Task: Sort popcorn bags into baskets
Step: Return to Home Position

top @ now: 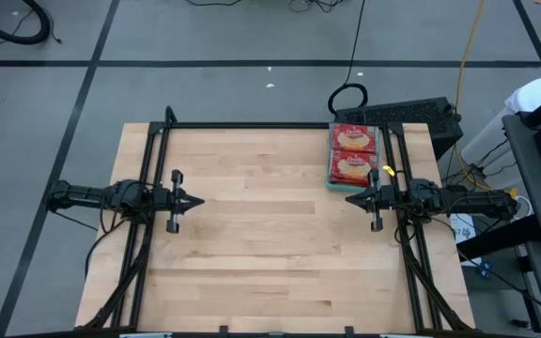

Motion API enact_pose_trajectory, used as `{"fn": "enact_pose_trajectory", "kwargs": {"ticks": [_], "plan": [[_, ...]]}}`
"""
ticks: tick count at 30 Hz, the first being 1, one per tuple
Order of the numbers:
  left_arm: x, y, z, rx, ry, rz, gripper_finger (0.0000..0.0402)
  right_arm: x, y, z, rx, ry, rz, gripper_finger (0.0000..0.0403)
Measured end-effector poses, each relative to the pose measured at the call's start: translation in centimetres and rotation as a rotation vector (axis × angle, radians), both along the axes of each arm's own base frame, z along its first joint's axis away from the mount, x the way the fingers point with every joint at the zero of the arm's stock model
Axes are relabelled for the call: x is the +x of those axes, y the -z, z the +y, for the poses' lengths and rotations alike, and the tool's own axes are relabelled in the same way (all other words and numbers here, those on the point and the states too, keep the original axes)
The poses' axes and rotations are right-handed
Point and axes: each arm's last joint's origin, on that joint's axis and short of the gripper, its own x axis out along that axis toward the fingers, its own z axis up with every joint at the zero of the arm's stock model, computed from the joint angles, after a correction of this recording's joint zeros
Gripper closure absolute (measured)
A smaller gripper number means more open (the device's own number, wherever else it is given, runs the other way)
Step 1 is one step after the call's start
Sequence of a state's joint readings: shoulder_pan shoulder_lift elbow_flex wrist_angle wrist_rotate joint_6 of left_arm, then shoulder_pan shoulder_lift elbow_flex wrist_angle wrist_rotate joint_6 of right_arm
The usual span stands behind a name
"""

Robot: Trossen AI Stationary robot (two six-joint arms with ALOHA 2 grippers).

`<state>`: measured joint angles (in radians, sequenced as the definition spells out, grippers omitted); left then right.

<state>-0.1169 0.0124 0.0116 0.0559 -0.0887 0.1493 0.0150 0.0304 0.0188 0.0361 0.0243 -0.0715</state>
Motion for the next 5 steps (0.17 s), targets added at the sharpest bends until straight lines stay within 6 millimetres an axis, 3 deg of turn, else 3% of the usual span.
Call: {"fn": "enact_pose_trajectory", "kwargs": {"ticks": [5], "plan": [[0.00,0.00,0.00,0.000,0.000,0.000,0.0392,0.00,0.00,0.00,0.000,0.000,0.000,0.0403]]}}
